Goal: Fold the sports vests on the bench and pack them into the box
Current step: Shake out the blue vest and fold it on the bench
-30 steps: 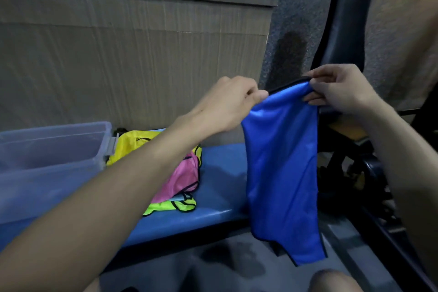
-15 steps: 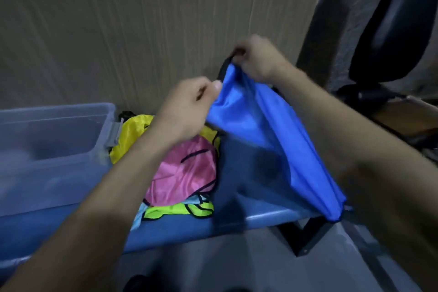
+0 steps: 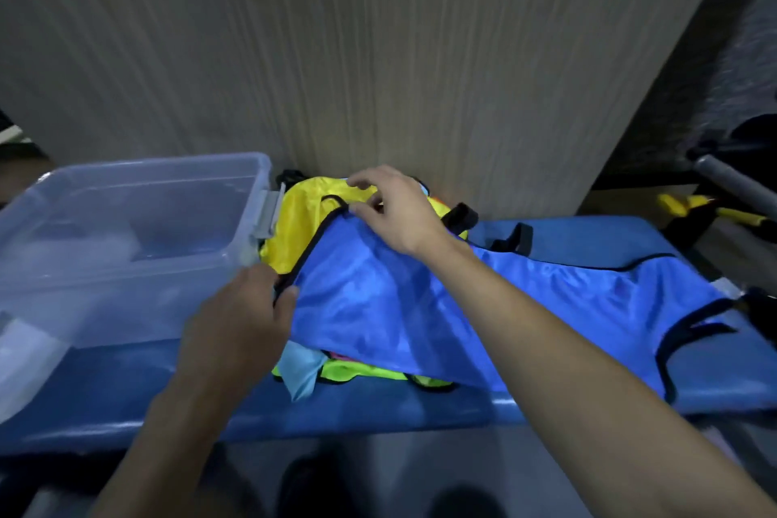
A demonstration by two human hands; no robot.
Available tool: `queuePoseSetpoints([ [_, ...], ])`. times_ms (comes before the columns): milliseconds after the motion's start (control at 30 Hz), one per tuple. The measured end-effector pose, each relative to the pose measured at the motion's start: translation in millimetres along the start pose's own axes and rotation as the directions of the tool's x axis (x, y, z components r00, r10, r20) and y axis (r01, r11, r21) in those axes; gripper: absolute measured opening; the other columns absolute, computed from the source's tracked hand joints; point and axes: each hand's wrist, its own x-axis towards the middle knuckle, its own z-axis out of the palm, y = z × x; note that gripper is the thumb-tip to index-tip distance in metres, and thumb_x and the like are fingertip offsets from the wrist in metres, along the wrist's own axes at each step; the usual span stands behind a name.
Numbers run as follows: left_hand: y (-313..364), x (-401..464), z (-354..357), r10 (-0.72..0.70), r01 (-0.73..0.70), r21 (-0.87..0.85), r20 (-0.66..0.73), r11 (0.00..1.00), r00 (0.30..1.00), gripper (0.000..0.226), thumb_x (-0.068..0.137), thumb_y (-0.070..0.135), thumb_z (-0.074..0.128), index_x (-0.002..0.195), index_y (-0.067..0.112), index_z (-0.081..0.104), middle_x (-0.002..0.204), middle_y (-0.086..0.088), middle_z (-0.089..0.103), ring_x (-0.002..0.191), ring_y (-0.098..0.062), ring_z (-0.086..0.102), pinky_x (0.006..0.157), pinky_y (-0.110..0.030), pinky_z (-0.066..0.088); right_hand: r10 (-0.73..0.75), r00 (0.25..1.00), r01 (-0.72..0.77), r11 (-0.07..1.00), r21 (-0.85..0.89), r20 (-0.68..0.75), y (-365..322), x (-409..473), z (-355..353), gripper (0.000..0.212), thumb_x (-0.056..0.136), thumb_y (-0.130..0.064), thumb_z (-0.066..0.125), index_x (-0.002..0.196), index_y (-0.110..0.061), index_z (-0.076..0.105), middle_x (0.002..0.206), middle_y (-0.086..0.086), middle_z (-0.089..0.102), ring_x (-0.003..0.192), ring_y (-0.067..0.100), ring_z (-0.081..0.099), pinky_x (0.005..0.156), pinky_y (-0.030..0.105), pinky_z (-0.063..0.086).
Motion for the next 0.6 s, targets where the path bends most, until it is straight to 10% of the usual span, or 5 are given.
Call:
queuePoseSetpoints([
  [100,34.4,-1.2,-5.3,0.254,-0.251,0.13,-0.009,0.959,0.967,0.038,0.097,0.031,0.06,0.128,0.008,0.058,0.114,-0.014,0.056,0.099,-0.041,0.06,0.062,-0.049,0.055,0.034,0.992,-0.032,0.999,0.017,-0.121,24.4,-34.1,-38.7,0.024,0.092,-0.017,0.071,0.116,-0.017,0.069,0.11,-0.001,0.064,0.083,0.012,0.066,0.08,0.013,0.046],
  [233,116.5,-3.4,15.3,0.545,-0.562,0.059,0.179,0.825,0.819,0.04,0.103,0.04,0.045,0.14,0.023,0.049,0.132,0.001,0.047,0.122,-0.025,0.048,0.088,-0.044,0.052,0.293,0.909,-0.312,0.95,-0.018,-0.295,89.6,-106.4,-100.4,0.016,0.093,-0.015,0.069,0.108,-0.013,0.071,0.1,-0.004,0.068,0.088,0.014,0.067,0.086,0.023,0.052],
  [400,178.9,-23.8,85.4,0.767,-0.793,-0.056,0.307,0.606,0.564,0.044,0.101,0.046,0.042,0.135,0.023,0.056,0.137,0.004,0.053,0.119,-0.024,0.054,0.092,-0.041,0.051,0.592,0.617,-0.722,0.688,-0.075,-0.519,168.1,-203.1,-171.2,0.027,0.093,-0.028,0.066,0.113,-0.011,0.071,0.112,0.012,0.071,0.11,0.036,0.063,0.097,0.046,0.05],
  [600,185.0,-12.4,134.4,0.744,-0.784,-0.097,0.403,0.614,0.533,0.06,0.093,0.059,0.031,0.133,0.025,0.061,0.141,0.001,0.057,0.123,-0.026,0.058,0.094,-0.042,0.052,0.792,0.309,-0.893,0.432,0.125,-0.527,221.2,-251.9,-205.4,0.05,0.083,-0.07,0.044,0.091,-0.021,0.053,0.111,0.018,0.065,0.112,0.045,0.056,0.095,0.051,0.046],
])
